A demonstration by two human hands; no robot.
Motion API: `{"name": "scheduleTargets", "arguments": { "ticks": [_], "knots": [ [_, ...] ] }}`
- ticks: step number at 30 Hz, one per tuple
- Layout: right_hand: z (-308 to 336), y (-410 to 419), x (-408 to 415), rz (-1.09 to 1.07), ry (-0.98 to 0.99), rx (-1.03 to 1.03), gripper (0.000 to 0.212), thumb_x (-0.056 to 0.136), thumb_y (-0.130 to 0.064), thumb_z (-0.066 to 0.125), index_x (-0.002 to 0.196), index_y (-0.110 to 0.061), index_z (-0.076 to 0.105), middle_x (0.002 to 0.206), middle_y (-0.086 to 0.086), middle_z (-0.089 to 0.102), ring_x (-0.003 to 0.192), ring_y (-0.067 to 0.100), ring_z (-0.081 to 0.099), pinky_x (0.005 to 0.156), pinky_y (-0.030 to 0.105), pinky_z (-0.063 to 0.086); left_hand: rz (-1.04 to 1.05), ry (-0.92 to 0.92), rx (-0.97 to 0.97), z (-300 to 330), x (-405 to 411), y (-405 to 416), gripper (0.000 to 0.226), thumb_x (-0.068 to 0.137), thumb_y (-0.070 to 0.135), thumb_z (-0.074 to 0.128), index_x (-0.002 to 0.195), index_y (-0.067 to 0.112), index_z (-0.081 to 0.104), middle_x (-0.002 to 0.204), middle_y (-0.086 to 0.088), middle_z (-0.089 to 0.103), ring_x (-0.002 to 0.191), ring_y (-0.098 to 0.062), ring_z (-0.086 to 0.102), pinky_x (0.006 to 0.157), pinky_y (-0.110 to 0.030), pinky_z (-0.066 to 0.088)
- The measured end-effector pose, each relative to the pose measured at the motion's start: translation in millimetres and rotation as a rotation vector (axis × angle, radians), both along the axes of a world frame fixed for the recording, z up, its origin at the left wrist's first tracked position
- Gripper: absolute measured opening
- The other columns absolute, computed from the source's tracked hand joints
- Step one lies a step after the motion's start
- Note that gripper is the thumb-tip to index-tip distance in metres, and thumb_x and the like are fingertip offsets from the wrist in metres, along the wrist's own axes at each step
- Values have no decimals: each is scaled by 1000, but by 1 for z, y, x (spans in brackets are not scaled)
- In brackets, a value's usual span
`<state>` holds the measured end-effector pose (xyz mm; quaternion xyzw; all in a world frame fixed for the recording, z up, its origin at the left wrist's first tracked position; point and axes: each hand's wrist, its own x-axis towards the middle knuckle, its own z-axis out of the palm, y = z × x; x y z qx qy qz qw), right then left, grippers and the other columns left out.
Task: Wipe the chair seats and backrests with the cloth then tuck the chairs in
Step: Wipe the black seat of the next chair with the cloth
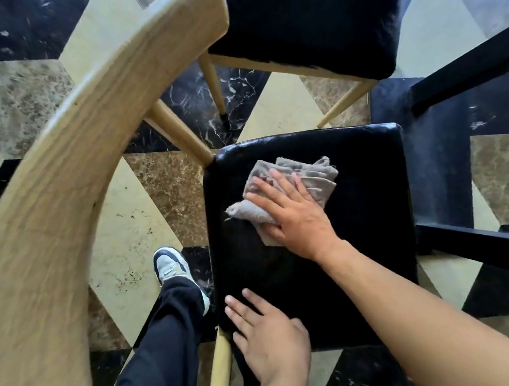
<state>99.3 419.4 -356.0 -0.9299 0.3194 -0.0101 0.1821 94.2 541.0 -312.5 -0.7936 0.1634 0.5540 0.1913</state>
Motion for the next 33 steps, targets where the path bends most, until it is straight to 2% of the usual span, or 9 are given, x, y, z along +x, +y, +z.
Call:
{"name": "scheduleTargets", "arguments": {
  "ticks": [2, 4, 11, 13, 19, 23, 26, 29, 33],
  "knots": [
    [-4, -20, -44, -342, 39, -20, 57, 98, -40, 59, 151, -27, 44, 163, -2, 32, 154, 30, 19, 123, 58, 15, -142, -161, 4, 20, 28, 36, 100, 91, 45, 48, 153, 0, -17, 158, -34, -21, 151, -41, -10, 119, -46, 23],
    [-1, -27, -67, -583, 105, 31, 57, 100, -45, 49, 154, -27, 38, 165, -4, 27, 155, 29, 13, 124, 57, 10, -141, -99, 47, 19, 30, 36, 100, 91, 45, 47, 152, -3, -16, 157, -37, -19, 151, -44, -9, 119, -46, 24],
    [0, -18, -23, -935, 158, 33, 59, 101, -46, 46, 156, -27, 34, 168, -2, 19, 156, 31, 6, 125, 53, 3, -135, -161, 28, 27, 22, 23, 97, 91, 43, 47, 152, -7, -11, 157, -39, -13, 150, -46, -4, 117, -43, 26],
    [2, -10, -2, -852, 152, 40, 60, 102, -48, 42, 157, -25, 31, 168, -1, 17, 156, 33, 5, 125, 54, 1, -130, -164, 5, 26, 23, 26, 96, 92, 42, 46, 152, -7, -10, 157, -38, -13, 151, -45, -4, 118, -42, 25],
    [3, 23, 2, -51, 60, 74, 61, 98, -44, 54, 153, -25, 41, 166, 1, 24, 155, 33, 10, 124, 55, 4, -195, -178, -4, 25, 22, 34, 97, 93, 42, 49, 153, -3, -11, 158, -36, -13, 151, -43, -4, 118, -44, 25],
    [1, -1, -59, 63, 39, 41, 57, 98, -42, 56, 151, -25, 45, 163, -1, 32, 154, 28, 18, 126, 49, 6, -251, -191, -26, 20, 23, 45, 99, 92, 44, 48, 153, -1, -16, 159, -34, -15, 152, -41, -4, 118, -43, 24],
    [0, -23, -111, -206, 23, 21, 56, 97, -41, 59, 149, -24, 48, 162, 0, 35, 153, 31, 20, 126, 52, 8, -268, -213, -3, 15, 18, 52, 108, 90, 46, 53, 151, 0, -24, 157, -34, -22, 151, -41, -11, 121, -41, 14],
    [-3, -38, -152, -620, 28, 69, 57, 98, -43, 55, 151, -27, 44, 164, -2, 30, 154, 32, 16, 123, 58, 11, -245, -223, -1, 11, 12, 52, 111, 88, 46, 54, 149, -3, -25, 155, -37, -24, 149, -45, -14, 121, -44, 10],
    [-1, -34, -160, -1088, -43, 191, 57, 99, -48, 51, 152, -32, 40, 165, -12, 25, 153, 30, 16, 124, 50, 15, -222, -232, 14, 12, 10, 46, 110, 89, 45, 55, 150, -5, -21, 155, -38, -21, 149, -47, -12, 118, -47, 21]
  ]
}}
